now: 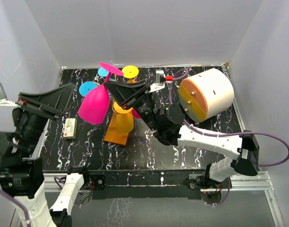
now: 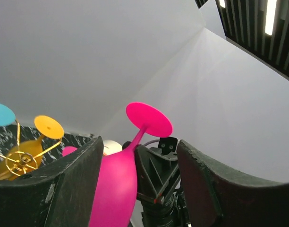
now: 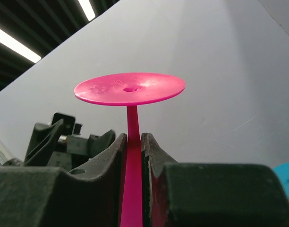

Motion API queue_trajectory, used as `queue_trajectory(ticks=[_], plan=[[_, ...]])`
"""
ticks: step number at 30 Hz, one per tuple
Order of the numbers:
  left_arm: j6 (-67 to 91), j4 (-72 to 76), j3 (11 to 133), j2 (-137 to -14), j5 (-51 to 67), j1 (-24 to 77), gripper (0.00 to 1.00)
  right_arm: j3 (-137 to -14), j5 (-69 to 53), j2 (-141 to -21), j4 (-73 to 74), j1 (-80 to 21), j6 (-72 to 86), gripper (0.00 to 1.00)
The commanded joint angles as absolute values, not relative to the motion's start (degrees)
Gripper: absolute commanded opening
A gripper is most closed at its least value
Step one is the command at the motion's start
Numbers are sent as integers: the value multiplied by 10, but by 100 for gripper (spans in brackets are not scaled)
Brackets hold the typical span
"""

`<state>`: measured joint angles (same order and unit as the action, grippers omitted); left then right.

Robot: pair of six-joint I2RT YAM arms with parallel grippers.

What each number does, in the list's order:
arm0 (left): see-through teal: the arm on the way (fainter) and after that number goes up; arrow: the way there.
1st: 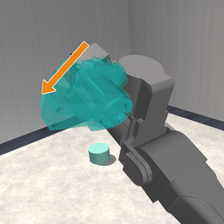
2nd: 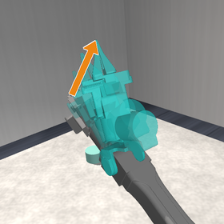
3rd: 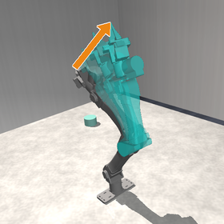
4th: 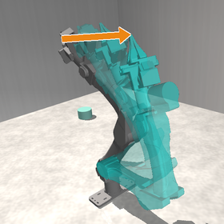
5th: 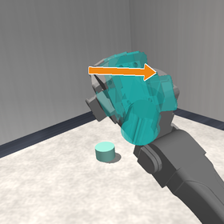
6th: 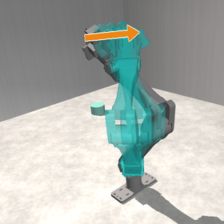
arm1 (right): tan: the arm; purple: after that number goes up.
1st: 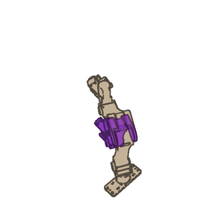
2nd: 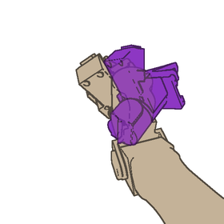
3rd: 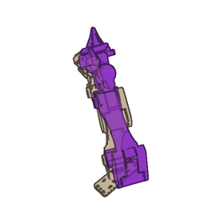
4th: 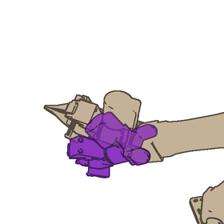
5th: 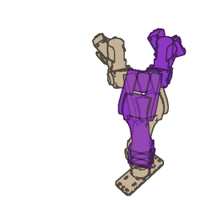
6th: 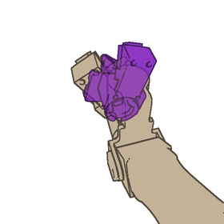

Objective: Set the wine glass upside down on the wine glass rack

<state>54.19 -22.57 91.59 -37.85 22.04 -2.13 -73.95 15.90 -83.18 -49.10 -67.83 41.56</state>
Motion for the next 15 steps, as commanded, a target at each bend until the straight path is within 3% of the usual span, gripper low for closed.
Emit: queue_trajectory(ticks=[1,15], plan=[[686,-140,899,-384,296,-20,63,-734,113,-819,-567,-705,342,0],[736,-222,905,-364,241,-20,68,-776,121,-888,-587,-779,152,0]])
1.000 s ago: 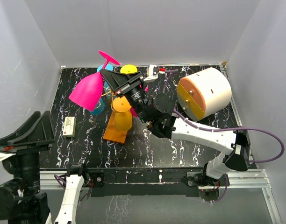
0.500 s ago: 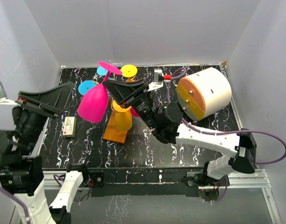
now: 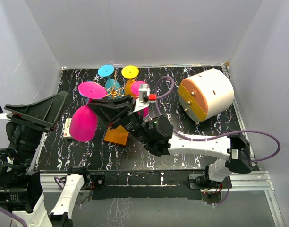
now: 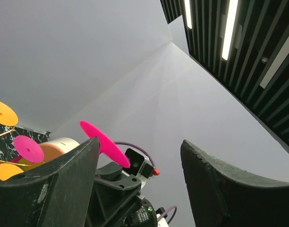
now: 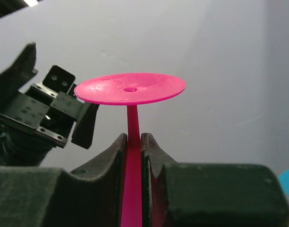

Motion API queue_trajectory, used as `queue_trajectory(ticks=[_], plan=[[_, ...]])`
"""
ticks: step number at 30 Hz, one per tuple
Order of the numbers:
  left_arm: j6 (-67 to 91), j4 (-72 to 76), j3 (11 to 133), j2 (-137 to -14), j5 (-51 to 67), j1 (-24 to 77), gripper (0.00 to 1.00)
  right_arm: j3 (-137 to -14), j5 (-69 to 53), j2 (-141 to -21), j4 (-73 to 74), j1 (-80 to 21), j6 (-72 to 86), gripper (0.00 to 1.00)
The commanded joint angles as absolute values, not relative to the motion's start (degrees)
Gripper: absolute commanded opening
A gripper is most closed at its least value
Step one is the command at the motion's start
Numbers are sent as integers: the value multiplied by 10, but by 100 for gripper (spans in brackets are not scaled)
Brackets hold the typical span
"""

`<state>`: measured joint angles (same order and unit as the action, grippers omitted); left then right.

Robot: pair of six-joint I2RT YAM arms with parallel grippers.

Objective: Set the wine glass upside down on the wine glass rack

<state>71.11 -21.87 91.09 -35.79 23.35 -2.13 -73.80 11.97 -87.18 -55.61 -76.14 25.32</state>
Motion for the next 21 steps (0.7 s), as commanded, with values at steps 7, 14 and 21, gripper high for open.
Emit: queue_trajectory(ticks=[7,14,21], plan=[[708,-303,911,-361,194,-20,68,-802,129,-919,-588,-793,82,0],[665,-384,926,-364,125,-20,62,-814,141,-936,-590,-795,45,0],[656,-372,924,-370,147,-21,55,-827,137,-951,-575,-795,8,0]])
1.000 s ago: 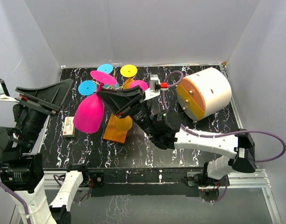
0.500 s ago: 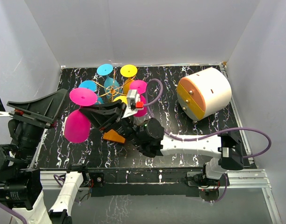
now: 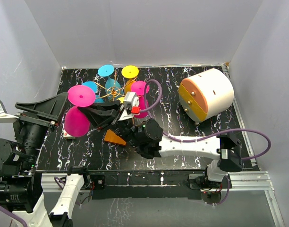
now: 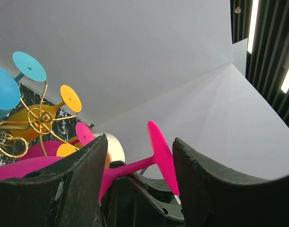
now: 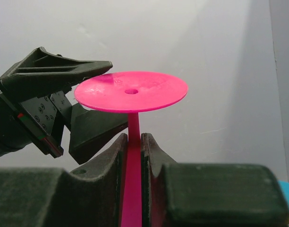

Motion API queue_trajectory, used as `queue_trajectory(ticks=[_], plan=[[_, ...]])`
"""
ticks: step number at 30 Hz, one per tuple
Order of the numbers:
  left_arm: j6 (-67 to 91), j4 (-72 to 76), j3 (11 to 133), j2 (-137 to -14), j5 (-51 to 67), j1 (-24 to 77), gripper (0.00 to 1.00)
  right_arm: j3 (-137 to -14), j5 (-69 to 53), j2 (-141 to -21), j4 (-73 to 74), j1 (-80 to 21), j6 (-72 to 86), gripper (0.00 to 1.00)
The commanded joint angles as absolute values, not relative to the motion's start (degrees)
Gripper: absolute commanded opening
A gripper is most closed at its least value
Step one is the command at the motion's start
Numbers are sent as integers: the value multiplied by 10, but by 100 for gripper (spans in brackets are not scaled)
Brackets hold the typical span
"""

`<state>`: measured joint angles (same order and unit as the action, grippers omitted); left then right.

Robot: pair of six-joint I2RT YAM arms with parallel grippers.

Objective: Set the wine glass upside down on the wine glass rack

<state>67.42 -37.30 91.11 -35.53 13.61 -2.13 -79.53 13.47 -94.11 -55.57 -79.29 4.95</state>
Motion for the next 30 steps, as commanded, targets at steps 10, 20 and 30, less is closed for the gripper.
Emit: queue_trajectory(ticks=[10,20,30], plan=[[655,-376,922,-373,148,-21,49,-855,117,-969,-535,-795,-13,0],[649,-358,910,-366,118,-21,0,-840,114,-960,-545,-795,-13,0],[639,-381,921,-357,27,-21,0,-797,111,-911,-541,-795,35,46]])
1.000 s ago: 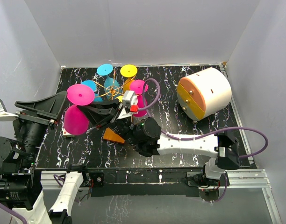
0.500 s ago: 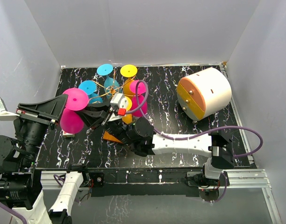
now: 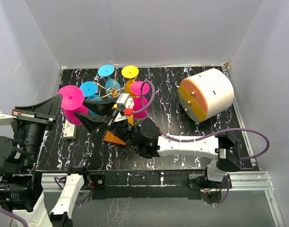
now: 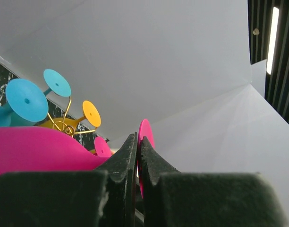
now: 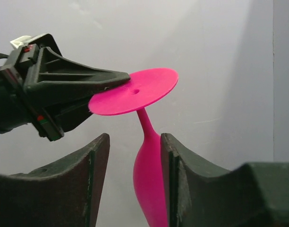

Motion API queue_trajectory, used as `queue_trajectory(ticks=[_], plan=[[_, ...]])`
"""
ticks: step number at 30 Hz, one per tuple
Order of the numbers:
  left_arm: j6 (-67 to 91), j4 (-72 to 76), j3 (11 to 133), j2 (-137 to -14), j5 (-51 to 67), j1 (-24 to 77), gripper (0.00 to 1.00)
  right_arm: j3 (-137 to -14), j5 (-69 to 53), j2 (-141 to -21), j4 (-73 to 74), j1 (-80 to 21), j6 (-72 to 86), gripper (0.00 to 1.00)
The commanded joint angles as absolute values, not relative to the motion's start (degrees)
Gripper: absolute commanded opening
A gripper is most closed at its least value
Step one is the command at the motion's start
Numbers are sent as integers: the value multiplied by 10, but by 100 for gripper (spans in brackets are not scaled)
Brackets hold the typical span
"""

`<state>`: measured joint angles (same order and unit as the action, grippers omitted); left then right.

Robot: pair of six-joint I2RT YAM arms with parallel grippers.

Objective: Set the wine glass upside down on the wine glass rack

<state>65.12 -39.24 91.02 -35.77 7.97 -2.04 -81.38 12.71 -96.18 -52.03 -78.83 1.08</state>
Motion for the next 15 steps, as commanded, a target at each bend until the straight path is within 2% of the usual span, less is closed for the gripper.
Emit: queue_trajectory(ticks=[1,5,10,15], plan=[[638,-386,918,-356,17,-21,0,-785,108,-903,-541,-795,38,49],[626,-398,904,-346,-7,-21,0,-741,91,-859,-528,-795,66,55],[589,-419,874,-336,-10,-21,0,-677,116,-785,-491,-795,107,56],[565,-397,790,-312,33,-15,0,-630,170,-714,-415,-795,134,57]])
